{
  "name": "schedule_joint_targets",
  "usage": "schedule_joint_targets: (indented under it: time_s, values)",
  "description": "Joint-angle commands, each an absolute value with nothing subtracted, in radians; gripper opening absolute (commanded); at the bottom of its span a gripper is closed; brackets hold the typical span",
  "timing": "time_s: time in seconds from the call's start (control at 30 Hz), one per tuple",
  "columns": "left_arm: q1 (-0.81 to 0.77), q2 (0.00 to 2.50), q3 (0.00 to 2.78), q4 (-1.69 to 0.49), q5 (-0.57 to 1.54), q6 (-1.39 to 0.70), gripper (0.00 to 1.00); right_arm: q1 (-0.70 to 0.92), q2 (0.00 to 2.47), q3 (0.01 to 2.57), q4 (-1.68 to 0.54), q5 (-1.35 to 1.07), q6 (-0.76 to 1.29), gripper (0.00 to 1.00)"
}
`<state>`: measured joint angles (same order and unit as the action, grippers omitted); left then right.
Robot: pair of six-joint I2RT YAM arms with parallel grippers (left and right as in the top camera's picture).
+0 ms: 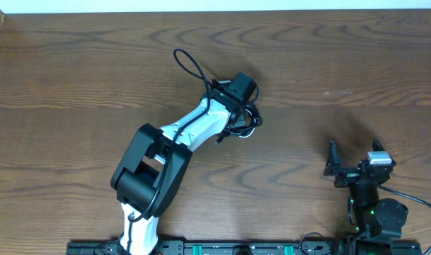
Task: Untangle cables
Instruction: 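Lower the left gripper and grasp a black cable loop in the bundle, then lift the bundle with the left gripper and move right gripper toward it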
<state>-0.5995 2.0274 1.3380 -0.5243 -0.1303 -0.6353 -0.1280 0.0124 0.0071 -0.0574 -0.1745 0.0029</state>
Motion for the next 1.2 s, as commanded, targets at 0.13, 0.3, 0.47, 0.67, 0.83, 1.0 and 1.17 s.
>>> schedule_joint_targets:
  time_s: [0.13, 0.3, 0.47, 0.67, 0.83, 1.0, 1.17]
  values:
    - [-0.601, 1.993, 1.358, -0.537, -0.146, -0.641, 0.07, -0.133, 0.007, 0.006, -0.063, -0.167, -0.009, 0.99]
    - [-0.601, 1.892, 1.358, -0.566, -0.146, -0.641, 0.08, -0.133, 0.007, 0.006, -0.063, -0.167, -0.009, 0.99]
    - [-0.601, 1.791, 1.358, -0.606, -0.142, -0.641, 0.08, -0.133, 0.007, 0.006, -0.063, -0.167, -0.009, 0.99]
    - [-0.601, 1.717, 1.358, -0.675, -0.142, -0.641, 0.07, -0.133, 0.007, 0.006, -0.063, -0.167, -0.009, 0.99]
    - [-0.604, 1.709, 1.358, -0.743, -0.139, -0.641, 0.08, -0.133, 0.007, 0.006, -0.063, -0.167, -0.009, 0.99]
    - [-0.638, 1.710, 1.357, -0.794, -0.140, -0.640, 0.08, -0.133, 0.007, 0.006, -0.063, -0.167, -0.009, 0.99]
    - [-0.694, 1.712, 1.344, -0.792, -0.149, -0.640, 0.07, -0.133, 0.007, 0.006, -0.063, -0.167, -0.009, 0.99]
